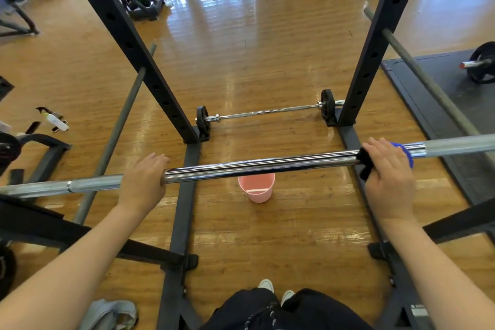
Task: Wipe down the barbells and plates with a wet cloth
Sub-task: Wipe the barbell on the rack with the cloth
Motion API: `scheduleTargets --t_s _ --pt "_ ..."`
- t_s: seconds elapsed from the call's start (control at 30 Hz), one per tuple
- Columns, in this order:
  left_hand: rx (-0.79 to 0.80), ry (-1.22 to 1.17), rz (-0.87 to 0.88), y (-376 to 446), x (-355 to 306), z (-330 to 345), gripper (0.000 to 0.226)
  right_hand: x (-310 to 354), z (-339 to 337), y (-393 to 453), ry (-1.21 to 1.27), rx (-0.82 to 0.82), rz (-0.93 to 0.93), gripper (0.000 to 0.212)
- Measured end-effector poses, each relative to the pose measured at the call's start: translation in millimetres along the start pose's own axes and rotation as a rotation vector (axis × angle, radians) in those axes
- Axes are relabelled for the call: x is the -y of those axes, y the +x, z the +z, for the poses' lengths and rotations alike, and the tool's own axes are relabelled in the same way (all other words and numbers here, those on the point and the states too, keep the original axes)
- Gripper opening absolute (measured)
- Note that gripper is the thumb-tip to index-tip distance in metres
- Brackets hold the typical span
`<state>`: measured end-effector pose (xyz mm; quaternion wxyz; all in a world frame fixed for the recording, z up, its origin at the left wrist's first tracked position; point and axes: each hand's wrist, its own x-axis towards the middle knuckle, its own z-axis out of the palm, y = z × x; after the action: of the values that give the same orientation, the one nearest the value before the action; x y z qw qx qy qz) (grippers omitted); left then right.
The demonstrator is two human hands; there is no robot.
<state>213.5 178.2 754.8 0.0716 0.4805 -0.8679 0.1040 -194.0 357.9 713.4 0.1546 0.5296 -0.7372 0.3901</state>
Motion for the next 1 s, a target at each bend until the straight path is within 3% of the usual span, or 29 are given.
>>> scheduleTargets --t_s 0.13,0.33,0.5,1.0 --pt "-0.044 0.013 -0.047 -2 -7 7 0.05 20 9 0 0.002 -0.015 0.083 0.032" --pt "-0.039 0.006 -0.034 -1 -7 9 0.053 15 10 -1 0.046 0.012 -0.053 0.035" --pt "-0.037 0.018 -0.024 -1 -8 9 0.057 21 14 -2 0.056 -0.027 -0.007 0.036" --pt "-0.03 0.0 -0.021 2 -12 6 0.052 19 13 -2 0.066 -0.033 -0.018 0.038"
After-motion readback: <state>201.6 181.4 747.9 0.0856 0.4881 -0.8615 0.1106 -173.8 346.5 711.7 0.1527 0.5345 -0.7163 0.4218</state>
